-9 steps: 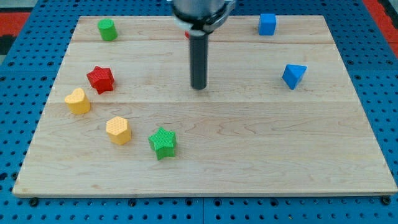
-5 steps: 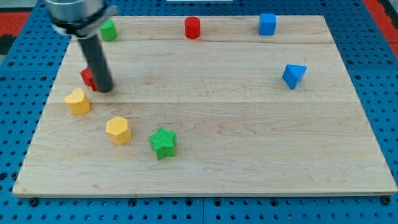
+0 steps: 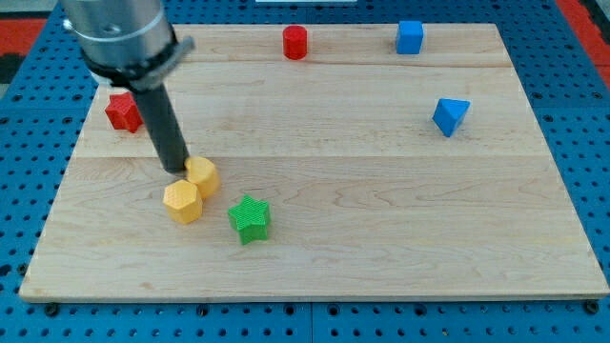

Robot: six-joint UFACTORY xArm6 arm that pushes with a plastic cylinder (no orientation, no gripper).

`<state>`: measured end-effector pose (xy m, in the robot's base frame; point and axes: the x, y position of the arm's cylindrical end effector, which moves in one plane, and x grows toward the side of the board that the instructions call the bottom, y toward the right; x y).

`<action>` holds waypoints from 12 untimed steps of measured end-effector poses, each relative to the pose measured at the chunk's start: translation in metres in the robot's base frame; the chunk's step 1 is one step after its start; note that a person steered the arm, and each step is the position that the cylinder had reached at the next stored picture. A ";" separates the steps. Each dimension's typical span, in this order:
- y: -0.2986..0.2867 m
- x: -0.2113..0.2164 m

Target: Slide the yellow heart towards the bottom right

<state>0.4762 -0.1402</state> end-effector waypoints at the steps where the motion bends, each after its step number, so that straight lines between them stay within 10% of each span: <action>1: -0.011 0.019; 4: 0.171 0.009; 10: 0.248 -0.020; 12: 0.307 0.056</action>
